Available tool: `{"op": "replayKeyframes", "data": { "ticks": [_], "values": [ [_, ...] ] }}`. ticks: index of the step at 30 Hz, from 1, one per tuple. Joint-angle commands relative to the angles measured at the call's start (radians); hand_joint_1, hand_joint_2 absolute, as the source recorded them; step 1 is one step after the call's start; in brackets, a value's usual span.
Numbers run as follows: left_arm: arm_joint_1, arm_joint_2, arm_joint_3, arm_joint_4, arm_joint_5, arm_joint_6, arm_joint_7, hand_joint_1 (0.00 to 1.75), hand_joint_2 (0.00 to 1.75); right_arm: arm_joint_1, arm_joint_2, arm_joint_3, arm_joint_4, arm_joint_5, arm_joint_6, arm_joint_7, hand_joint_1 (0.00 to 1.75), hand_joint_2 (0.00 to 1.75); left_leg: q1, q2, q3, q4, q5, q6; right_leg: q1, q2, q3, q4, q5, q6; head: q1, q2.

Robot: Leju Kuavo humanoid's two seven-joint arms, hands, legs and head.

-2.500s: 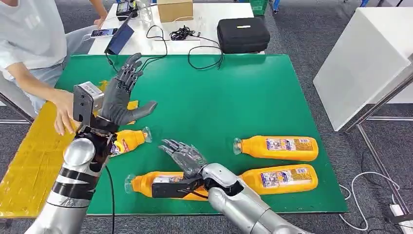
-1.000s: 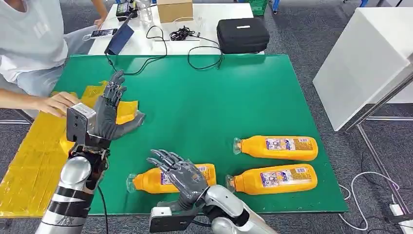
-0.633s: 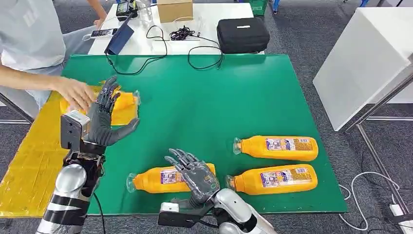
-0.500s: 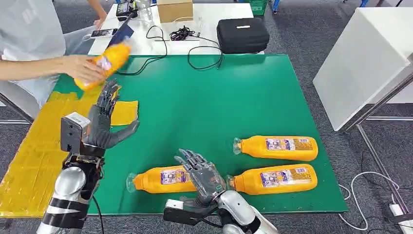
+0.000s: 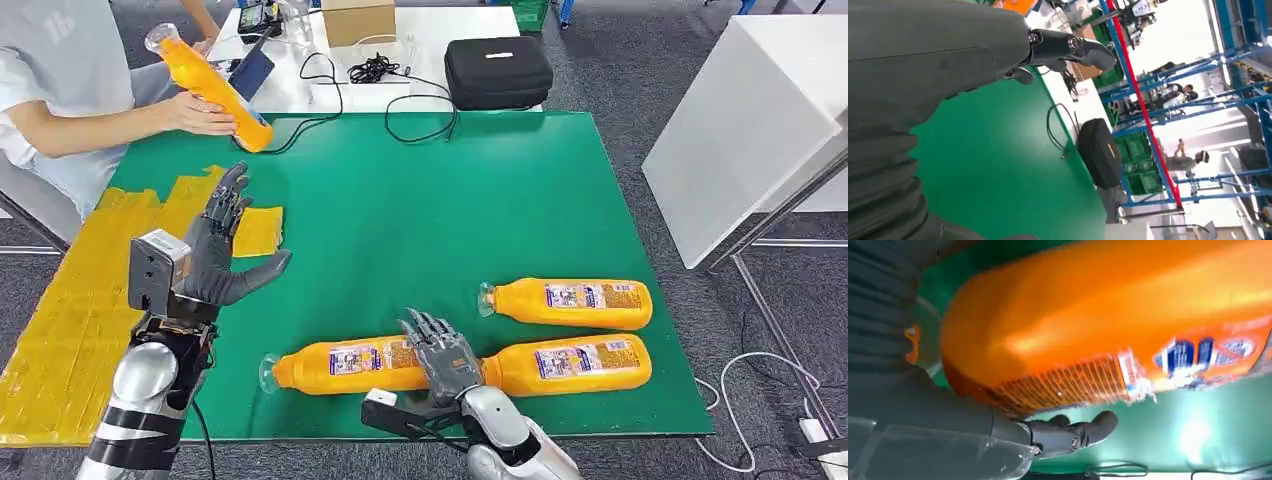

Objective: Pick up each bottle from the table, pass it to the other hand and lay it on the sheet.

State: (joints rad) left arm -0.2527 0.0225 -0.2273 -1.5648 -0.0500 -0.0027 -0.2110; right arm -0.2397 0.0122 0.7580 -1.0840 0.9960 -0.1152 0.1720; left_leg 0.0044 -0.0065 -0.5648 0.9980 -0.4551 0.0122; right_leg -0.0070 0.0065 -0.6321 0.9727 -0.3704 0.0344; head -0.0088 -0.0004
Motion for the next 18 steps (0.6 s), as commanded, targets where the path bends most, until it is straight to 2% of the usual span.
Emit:
{"op": "replayKeyframes", "data": {
  "ticks": [1, 2, 3, 4, 5, 8, 13, 18],
  "values": [
    [-0.074, -0.019, -0.057, 0.073, 0.005, -0.007, 0.011, 0.0, 1.75, -0.112, 0.073, -0.02, 0.351, 0.027, -0.015, -0.001, 0.28, 1.75, 0.001, -0.001, 0.006, -0.001, 0.0, 0.0, 0.001, -0.002, 0.006, -0.002, 0.0, -0.001, 0.0, 0.0],
    [-0.073, -0.019, -0.059, 0.071, 0.006, -0.006, 0.013, 0.0, 1.75, -0.118, 0.081, -0.019, 0.362, 0.036, -0.021, 0.003, 0.75, 1.75, 0.0, -0.001, 0.005, -0.001, 0.0, 0.0, 0.001, -0.002, 0.006, -0.002, 0.0, 0.0, 0.0, 0.0],
    [-0.075, -0.019, -0.061, 0.07, 0.006, -0.006, 0.013, 0.0, 1.75, -0.118, 0.088, -0.027, 0.371, 0.028, -0.02, -0.01, 1.52, 1.75, 0.001, -0.001, 0.008, -0.001, 0.0, -0.001, 0.001, -0.003, 0.009, -0.002, 0.0, -0.001, 0.0, 0.0],
    [-0.077, -0.021, -0.063, 0.074, 0.007, -0.006, 0.014, 0.0, 1.75, -0.127, 0.091, -0.013, 0.386, 0.046, -0.018, -0.015, 1.69, 1.75, 0.0, -0.001, 0.008, -0.001, 0.0, -0.001, 0.001, -0.002, 0.008, -0.002, 0.0, -0.001, 0.0, 0.0],
    [-0.077, -0.021, -0.064, 0.073, 0.007, -0.006, 0.014, 0.0, 1.75, -0.13, 0.093, -0.009, 0.39, 0.053, -0.019, -0.014, 1.75, 1.75, 0.001, 0.0, 0.01, -0.001, 0.0, -0.001, 0.001, -0.003, 0.01, -0.002, -0.001, -0.001, 0.0, 0.0],
    [-0.075, -0.021, -0.067, 0.073, 0.011, -0.005, 0.014, 0.0, 1.75, -0.144, 0.107, -0.008, 0.428, 0.052, -0.026, -0.052, 1.75, 1.75, 0.002, 0.001, 0.012, -0.001, -0.001, -0.002, 0.002, -0.002, 0.013, -0.003, 0.0, -0.002, 0.0, 0.0],
    [-0.062, -0.023, -0.067, 0.067, 0.015, -0.003, 0.013, 0.0, 1.75, -0.124, 0.103, -0.033, 0.387, 0.054, -0.098, -0.071, 1.75, 1.75, 0.001, 0.004, 0.015, -0.002, -0.001, -0.002, 0.001, 0.003, 0.013, -0.003, 0.002, -0.004, 0.0, 0.0],
    [-0.062, -0.023, -0.067, 0.067, 0.015, -0.003, 0.013, 0.0, 1.75, -0.124, 0.103, -0.033, 0.387, 0.054, -0.098, -0.071, 1.75, 1.75, 0.001, 0.004, 0.015, -0.002, -0.001, -0.002, 0.001, 0.003, 0.012, -0.003, 0.001, -0.004, 0.0, 0.0]
  ]
}}
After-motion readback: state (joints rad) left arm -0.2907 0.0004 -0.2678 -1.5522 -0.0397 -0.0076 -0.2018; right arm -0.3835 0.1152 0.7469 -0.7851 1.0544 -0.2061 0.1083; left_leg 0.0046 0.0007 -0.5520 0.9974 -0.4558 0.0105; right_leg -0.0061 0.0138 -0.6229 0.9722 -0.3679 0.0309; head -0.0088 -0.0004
